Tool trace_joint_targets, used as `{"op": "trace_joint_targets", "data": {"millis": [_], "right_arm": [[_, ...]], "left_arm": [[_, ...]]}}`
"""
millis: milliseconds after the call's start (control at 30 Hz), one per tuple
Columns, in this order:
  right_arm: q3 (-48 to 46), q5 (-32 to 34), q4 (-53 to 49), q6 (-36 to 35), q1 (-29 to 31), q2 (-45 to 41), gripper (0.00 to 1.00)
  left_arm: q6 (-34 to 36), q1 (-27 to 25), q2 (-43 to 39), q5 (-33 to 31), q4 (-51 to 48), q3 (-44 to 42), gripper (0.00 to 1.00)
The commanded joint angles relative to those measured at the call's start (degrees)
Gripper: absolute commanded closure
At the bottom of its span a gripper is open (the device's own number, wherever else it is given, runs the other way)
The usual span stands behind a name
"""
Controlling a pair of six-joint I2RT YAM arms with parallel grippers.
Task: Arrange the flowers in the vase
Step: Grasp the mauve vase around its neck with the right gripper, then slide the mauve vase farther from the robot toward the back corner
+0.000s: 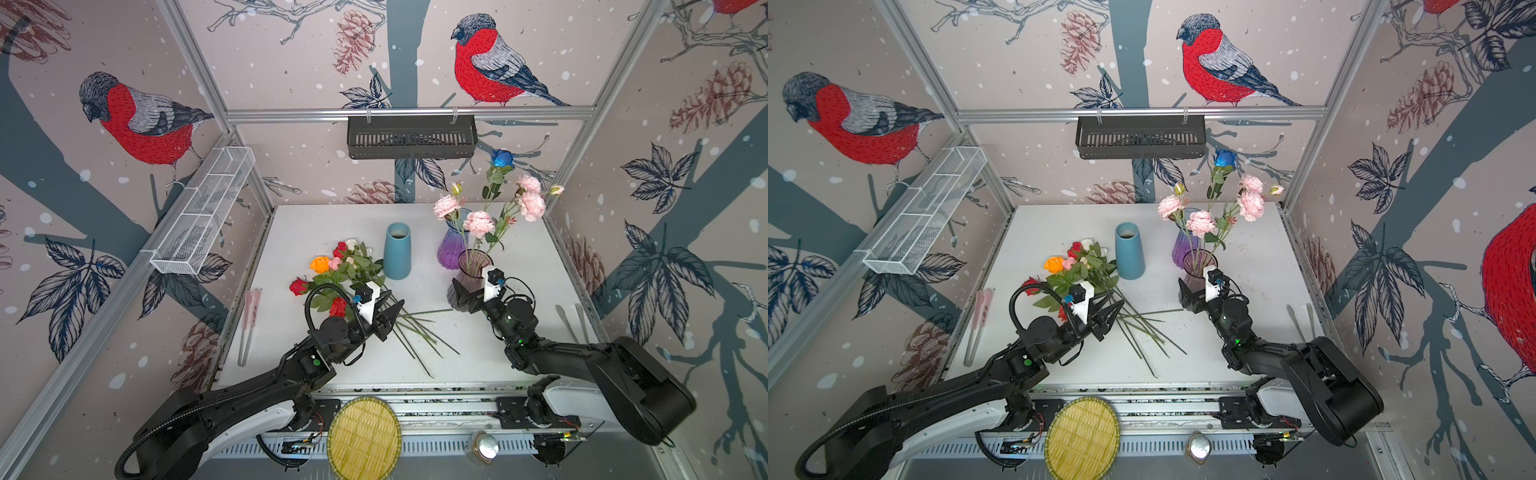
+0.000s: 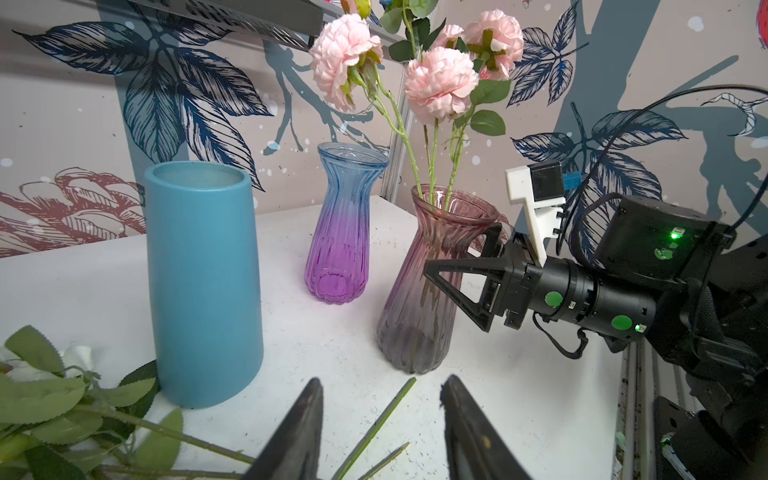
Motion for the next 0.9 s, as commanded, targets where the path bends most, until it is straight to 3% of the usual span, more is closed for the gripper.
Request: {"op": "trace_joint_targets", "data": {"millis": [0,267,500,733,867], "right_arm": [[0.73,-2.01,5.54,-0.18,-0.31,1.63,0.04],[0.52,-3.04,7.32,0.82,-1.37,2.95,0.23],[0.58,-1.0,4.77,-1.09,-1.88,0.97,0.67],[0.58,2.98,-0.09,-5.31,-3.19,-3.31,0.69],[-0.01,5.02,0.16,-3.38,-5.08,-6.01,0.7]], "left_arm": [[0.65,0.02,-0.47,-1.71,-0.09,-0.18,0.53],[1.1,0.01,-0.38,-2.56,-0.38,-0.09,0.53],[1.23,0.01,-0.03,-2.79,-0.3,-0.01,0.53],[1.27,0.01,0.23,-2.87,-0.29,-0.04,0.53],[1.31,0.08,0.36,-2.93,-0.25,-0.03,0.53]]}}
